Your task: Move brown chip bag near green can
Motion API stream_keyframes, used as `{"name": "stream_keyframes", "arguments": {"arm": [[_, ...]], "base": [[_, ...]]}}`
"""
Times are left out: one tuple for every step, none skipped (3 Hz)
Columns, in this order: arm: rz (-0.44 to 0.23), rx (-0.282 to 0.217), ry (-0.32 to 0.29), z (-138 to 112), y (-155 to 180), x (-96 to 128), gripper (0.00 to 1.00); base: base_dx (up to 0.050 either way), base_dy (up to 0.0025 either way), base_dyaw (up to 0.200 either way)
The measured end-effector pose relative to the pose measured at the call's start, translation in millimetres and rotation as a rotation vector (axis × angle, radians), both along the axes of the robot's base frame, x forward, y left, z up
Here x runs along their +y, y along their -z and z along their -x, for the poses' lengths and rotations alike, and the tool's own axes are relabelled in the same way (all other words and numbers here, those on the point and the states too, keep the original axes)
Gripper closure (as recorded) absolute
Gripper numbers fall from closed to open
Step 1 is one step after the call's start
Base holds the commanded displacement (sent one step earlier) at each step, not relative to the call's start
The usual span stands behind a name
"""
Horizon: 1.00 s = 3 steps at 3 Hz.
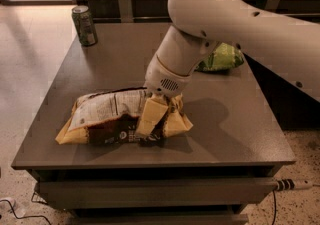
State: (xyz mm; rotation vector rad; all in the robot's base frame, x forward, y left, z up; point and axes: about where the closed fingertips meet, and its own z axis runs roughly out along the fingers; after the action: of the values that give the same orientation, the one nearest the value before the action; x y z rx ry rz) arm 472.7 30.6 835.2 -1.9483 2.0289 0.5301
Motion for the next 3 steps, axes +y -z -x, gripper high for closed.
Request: {"name": "stream_keyframes", "arguments": {"arm": [[0.001, -0.001, -0.002, 0.8, -0.4, 0.8, 0.64], [0.002, -0.003, -0.004, 1.8, -0.9, 1.5, 0.89], [0.005, -0.008, -0.007, 1.8, -2.4, -1.4, 1.0]], "base": [[0.0, 0.0, 0.0], [0.0, 0.0, 0.0], [0.0, 0.0, 0.0]]}}
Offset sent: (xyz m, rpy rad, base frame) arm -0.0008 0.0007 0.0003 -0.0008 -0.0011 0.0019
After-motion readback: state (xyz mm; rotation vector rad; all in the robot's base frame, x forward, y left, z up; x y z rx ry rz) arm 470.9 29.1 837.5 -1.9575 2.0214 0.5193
